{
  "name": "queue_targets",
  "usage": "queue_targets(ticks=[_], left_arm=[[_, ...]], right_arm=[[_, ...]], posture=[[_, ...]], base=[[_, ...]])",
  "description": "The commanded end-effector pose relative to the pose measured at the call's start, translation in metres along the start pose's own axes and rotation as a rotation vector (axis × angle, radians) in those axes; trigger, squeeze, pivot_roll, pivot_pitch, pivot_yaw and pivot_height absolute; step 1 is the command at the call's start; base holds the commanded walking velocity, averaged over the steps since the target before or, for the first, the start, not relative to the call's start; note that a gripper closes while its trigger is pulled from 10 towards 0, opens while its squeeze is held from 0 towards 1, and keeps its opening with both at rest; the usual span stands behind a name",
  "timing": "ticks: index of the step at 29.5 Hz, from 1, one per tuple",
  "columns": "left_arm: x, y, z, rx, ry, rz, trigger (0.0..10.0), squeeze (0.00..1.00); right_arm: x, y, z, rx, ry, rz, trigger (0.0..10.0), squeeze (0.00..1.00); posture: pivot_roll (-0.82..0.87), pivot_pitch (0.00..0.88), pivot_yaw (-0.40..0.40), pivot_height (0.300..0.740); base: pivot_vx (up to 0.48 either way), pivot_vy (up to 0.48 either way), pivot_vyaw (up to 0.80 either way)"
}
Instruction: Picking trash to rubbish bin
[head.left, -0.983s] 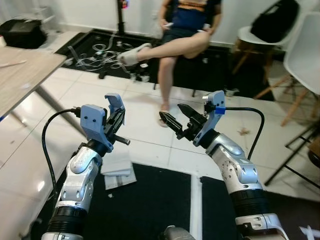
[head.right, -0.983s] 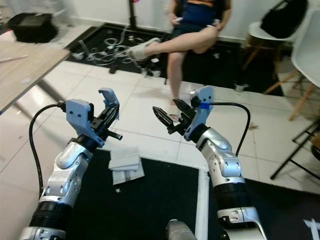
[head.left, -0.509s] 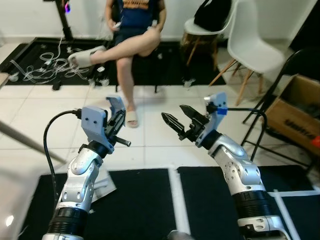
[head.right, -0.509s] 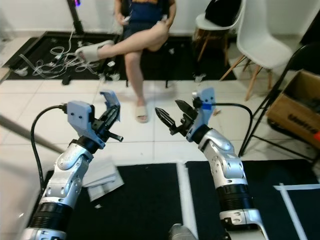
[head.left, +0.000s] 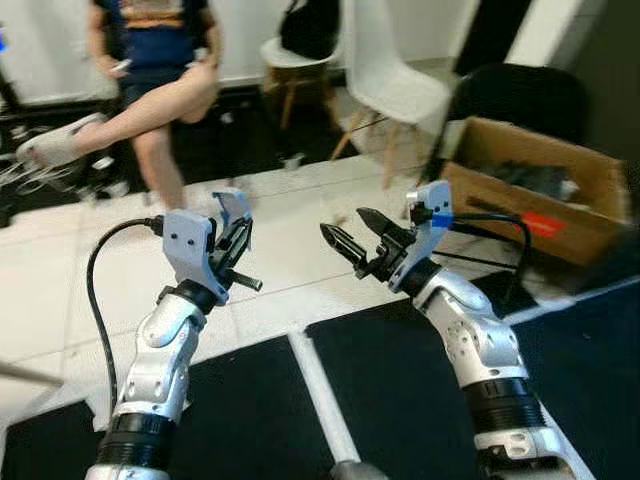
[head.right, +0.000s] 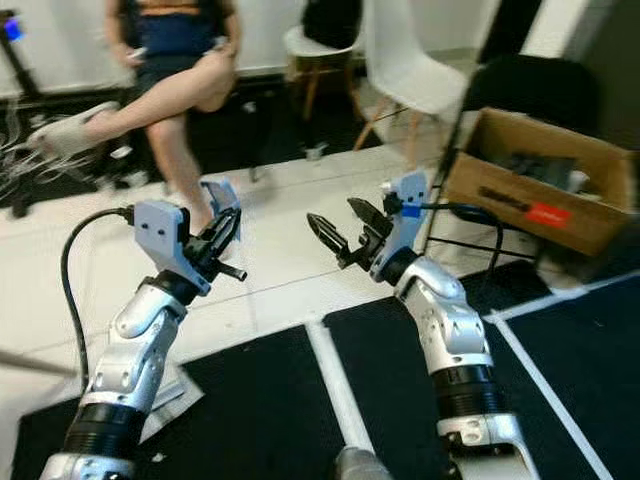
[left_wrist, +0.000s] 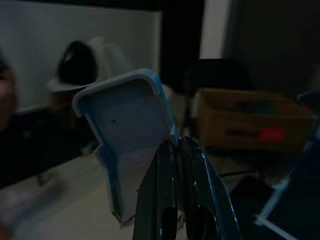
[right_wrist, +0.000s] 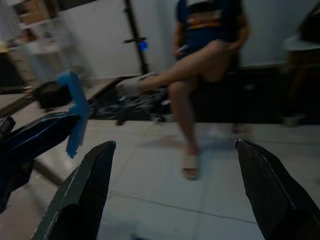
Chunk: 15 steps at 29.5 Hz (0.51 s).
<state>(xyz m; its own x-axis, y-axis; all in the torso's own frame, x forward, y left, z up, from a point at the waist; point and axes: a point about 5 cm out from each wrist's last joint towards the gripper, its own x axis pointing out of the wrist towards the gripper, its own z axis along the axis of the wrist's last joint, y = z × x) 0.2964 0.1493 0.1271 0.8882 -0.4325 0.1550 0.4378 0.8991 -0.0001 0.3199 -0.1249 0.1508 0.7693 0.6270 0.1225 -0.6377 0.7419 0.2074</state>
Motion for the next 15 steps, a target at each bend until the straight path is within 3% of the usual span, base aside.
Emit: queue_targets(ticks=[1, 15], left_arm=[[-0.0016, 0.0012, -0.0007, -0.003, 0.003, 0.000, 10.0, 0.00], [-0.0007, 0.0003, -0.0021, -0.020, 0.012, -0.010, 10.0, 0.00]], right_arm=[[-0.0006, 0.0007, -0.0046, 0.020, 0.015, -0.003, 10.0, 0.00], [-0.0004, 0.0003, -0.0049, 0.019, 0.020, 0.000, 10.0, 0.00]], posture=[[0.04, 0.000, -0.019, 0.740], [0.04, 0.000, -0.025, 0.740]], base=[[0.000, 0.000, -0.80], [0.000, 0.000, -0.80]])
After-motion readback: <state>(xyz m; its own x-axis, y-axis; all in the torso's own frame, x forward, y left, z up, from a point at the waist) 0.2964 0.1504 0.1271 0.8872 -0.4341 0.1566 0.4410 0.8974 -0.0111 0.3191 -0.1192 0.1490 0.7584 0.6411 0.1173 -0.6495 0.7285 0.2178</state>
